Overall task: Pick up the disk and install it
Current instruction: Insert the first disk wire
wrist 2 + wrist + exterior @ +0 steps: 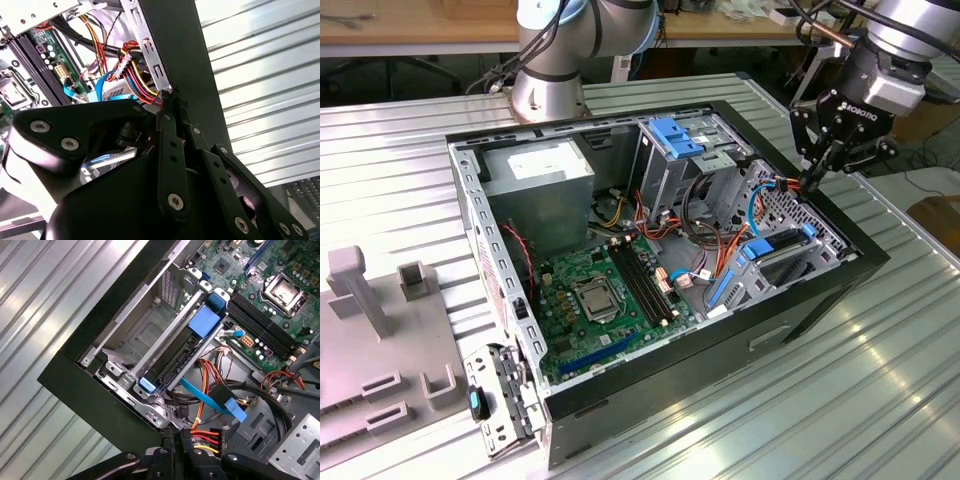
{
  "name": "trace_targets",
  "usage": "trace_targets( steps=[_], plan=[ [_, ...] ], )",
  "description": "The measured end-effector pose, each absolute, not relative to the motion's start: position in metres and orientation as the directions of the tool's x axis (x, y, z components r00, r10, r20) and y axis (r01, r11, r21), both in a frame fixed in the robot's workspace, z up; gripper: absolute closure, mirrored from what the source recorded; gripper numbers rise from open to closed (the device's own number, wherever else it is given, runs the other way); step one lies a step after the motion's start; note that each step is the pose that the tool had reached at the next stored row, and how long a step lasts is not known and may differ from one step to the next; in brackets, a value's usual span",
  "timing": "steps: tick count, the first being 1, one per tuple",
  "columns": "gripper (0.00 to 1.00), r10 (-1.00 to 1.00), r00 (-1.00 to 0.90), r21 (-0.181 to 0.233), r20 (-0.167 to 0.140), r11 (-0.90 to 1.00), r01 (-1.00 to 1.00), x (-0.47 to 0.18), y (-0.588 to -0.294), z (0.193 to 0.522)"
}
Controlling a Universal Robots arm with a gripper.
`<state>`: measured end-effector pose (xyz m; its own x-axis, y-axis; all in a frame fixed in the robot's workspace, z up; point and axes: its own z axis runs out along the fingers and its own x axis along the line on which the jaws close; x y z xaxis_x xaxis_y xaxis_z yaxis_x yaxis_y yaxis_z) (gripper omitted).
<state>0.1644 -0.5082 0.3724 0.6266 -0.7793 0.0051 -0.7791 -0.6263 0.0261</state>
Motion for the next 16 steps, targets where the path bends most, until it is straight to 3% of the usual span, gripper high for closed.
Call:
trace_targets(
  steps=[16],
  plan=[
    [0.84,-0.922,0.387,0.038,-0.003,-0.387,-0.921,0.1644,-0.5082,0.3724]
  ],
)
